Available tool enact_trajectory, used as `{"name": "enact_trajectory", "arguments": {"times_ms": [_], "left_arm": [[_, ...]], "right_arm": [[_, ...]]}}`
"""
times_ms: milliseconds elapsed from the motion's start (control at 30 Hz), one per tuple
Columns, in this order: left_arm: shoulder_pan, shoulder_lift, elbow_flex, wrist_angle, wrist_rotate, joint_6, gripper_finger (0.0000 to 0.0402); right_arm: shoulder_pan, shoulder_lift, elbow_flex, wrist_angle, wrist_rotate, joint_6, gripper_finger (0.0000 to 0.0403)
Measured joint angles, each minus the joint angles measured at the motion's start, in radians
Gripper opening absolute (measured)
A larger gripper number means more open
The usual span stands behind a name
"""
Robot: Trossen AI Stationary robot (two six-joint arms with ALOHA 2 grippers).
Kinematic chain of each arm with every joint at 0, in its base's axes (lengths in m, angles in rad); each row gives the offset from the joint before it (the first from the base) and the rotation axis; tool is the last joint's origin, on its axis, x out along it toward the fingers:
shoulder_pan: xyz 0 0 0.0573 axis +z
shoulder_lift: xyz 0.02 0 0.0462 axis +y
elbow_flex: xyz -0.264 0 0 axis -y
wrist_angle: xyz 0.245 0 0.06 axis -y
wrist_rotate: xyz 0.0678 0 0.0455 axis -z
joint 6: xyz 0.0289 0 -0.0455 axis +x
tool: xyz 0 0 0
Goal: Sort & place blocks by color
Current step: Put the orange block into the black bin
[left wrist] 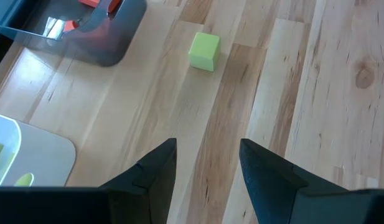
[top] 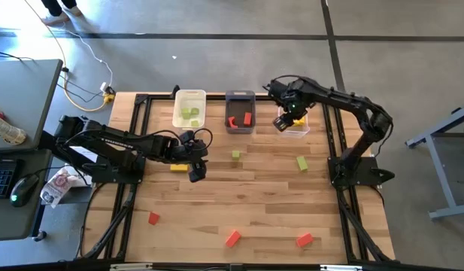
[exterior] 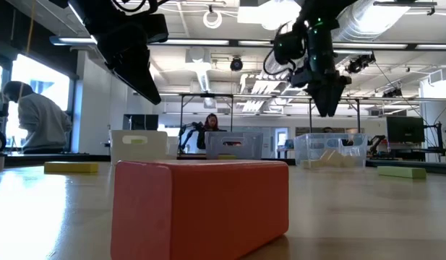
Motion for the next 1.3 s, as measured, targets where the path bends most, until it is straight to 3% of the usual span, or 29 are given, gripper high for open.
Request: {"name": "enact_trajectory", "arguments": {"times_ms": [400, 800, 1000, 1300], "left_arm": [[0.0, 0.0, 0.0, 0.0, 0.0, -0.002, 0.0161], [0.0, 0.0, 0.0, 0.0, 0.0, -0.024, 0.0161], [0.0, 0.0, 0.0, 0.001, 0.0, -0.025, 0.0161], [0.0, 0.0, 0.0, 0.076, 0.0, -0.026, 0.0161]], "right_arm": [[0.273, -0.082, 0.0, -0.08, -0.041, 0.143, 0.0142], [0.553, -0.081, 0.0, -0.121, -0.206, 0.171, 0.0142], [0.703, -0.081, 0.0, -0.12, -0.21, 0.208, 0.0142], [0.927, -0.08, 0.0, -0.105, -0.21, 0.399, 0.0142]]}}
